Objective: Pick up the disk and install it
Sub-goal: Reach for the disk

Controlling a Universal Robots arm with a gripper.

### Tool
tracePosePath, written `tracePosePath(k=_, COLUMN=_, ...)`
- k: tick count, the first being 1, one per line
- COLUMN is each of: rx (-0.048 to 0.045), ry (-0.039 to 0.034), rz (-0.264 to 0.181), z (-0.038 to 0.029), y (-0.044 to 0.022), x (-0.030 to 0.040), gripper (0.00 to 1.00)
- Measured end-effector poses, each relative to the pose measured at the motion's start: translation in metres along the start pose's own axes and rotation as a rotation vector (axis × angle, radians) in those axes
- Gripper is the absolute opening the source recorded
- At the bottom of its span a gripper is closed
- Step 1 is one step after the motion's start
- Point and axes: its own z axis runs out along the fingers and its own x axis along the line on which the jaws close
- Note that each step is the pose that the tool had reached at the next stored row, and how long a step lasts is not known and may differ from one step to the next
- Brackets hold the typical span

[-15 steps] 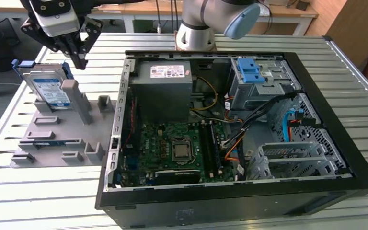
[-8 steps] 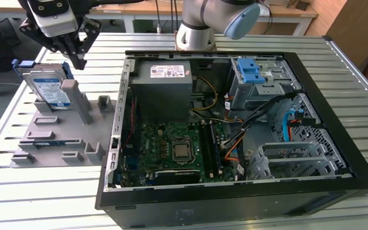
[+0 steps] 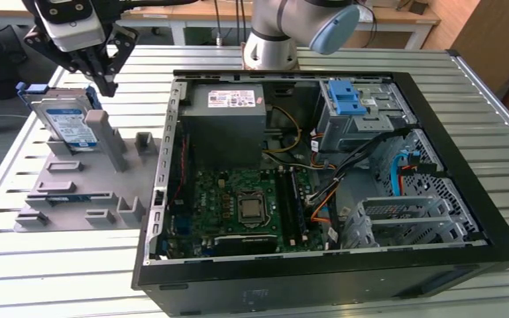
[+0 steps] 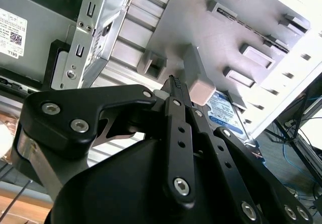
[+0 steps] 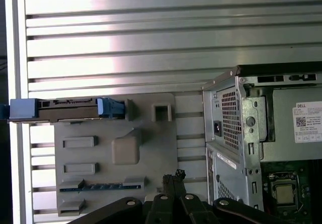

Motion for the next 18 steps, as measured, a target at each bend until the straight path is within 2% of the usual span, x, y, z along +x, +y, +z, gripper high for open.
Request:
tracePosePath(k=13, rx=0.0000, ry=0.0000, rz=0.000, z=0.0008, y=0.0004, x=0.0055, gripper=0.11)
tracePosePath(k=18, rx=0.0000, ry=0.0000, rz=0.000, z=0.0012, y=0.0018, x=0.0099, gripper=0.11)
